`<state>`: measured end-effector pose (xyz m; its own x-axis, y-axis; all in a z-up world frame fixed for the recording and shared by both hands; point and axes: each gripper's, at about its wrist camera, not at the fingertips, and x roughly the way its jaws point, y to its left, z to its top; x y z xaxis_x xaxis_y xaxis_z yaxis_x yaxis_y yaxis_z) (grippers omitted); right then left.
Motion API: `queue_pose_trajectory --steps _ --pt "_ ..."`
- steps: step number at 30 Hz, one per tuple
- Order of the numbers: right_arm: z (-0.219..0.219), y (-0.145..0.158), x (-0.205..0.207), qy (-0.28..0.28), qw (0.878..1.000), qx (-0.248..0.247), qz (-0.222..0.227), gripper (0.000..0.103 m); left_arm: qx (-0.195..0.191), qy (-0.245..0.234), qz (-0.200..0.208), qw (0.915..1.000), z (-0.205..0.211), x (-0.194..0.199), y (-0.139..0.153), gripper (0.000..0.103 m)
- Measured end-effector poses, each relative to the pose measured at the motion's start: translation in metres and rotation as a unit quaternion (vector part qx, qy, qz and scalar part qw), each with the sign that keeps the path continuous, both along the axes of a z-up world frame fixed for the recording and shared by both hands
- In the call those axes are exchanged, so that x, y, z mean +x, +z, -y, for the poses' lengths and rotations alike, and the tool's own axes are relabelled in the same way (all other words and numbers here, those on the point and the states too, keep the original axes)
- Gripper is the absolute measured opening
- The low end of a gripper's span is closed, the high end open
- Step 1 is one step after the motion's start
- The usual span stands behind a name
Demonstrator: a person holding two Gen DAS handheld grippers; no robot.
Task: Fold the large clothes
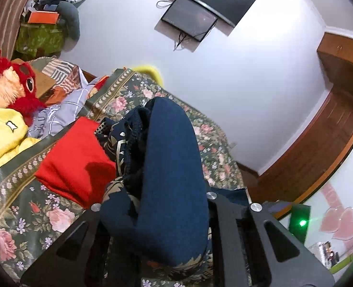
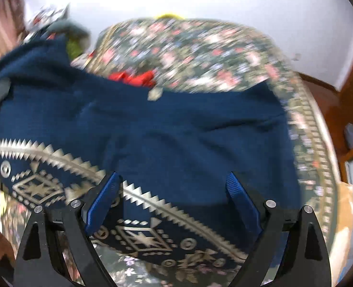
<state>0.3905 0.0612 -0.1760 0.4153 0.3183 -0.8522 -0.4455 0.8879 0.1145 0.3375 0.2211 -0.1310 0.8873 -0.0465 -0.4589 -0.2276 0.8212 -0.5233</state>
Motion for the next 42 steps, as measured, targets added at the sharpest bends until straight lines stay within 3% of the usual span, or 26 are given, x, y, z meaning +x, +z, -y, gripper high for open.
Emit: queue_pose_trajectory --steps 6,9,11,14,17,20,23,25,27,30,35,37,40,42 --pt "-0.004 -0.032 -0.001 0.032 0.999 0.012 -0.037 0.09 0.061 -0.024 -0.042 0.997 0.035 0.026 -0.004 0.014" --pt "0.023 -0.02 -0.002 0.026 0.996 0.051 -0.064 0.09 0.084 -0.036 -0.04 0.995 0.057 0.034 0.007 0.014" --pt "0.053 -0.003 -0.008 0.016 0.996 0.074 -0.052 0.09 0.084 -0.048 -0.039 0.9946 0.071 0.042 0.014 0.014" --pt "0.099 0.015 -0.014 -0.007 0.998 0.067 -0.017 0.09 0.102 -0.064 -0.04 0.992 0.101 0.057 0.022 0.014" --pt "0.144 0.02 -0.02 -0.041 0.998 0.044 0.003 0.09 0.174 -0.121 -0.047 0.9762 0.163 0.074 0.016 0.014" --pt "0.183 0.013 -0.022 -0.074 0.997 0.03 -0.005 0.09 0.21 -0.184 -0.075 0.9573 0.21 0.084 -0.011 0.014" --pt "0.212 0.004 -0.023 -0.099 0.995 0.027 -0.018 0.09 0.209 -0.238 -0.135 0.9388 0.24 0.092 -0.054 0.014" --pt "0.223 0.001 -0.026 -0.107 0.994 0.025 -0.022 0.09 0.182 -0.263 -0.177 0.9309 0.243 0.096 -0.085 0.014" --pt "0.23 0.0 -0.028 -0.109 0.993 0.025 -0.022 0.09 0.157 -0.275 -0.195 0.9284 0.241 0.095 -0.098 0.014" --pt "0.232 0.003 -0.03 -0.103 0.994 0.026 -0.012 0.09 0.149 -0.295 -0.193 0.9237 0.24 0.086 -0.093 0.014" --pt "0.235 0.014 -0.033 -0.093 0.995 0.044 0.009 0.09 0.106 -0.312 -0.169 0.9288 0.233 0.077 -0.071 0.018" --pt "0.237 0.015 -0.034 -0.089 0.994 0.055 0.013 0.09 0.12 -0.313 -0.172 0.9262 0.243 0.072 -0.072 0.021" --pt "0.238 0.015 -0.034 -0.084 0.995 0.058 0.011 0.09 0.183 -0.314 -0.209 0.9078 0.27 0.073 -0.092 0.037" --pt "0.239 0.015 -0.033 -0.08 0.995 0.061 0.011 0.09 0.222 -0.311 -0.206 0.901 0.284 0.066 -0.096 0.045"
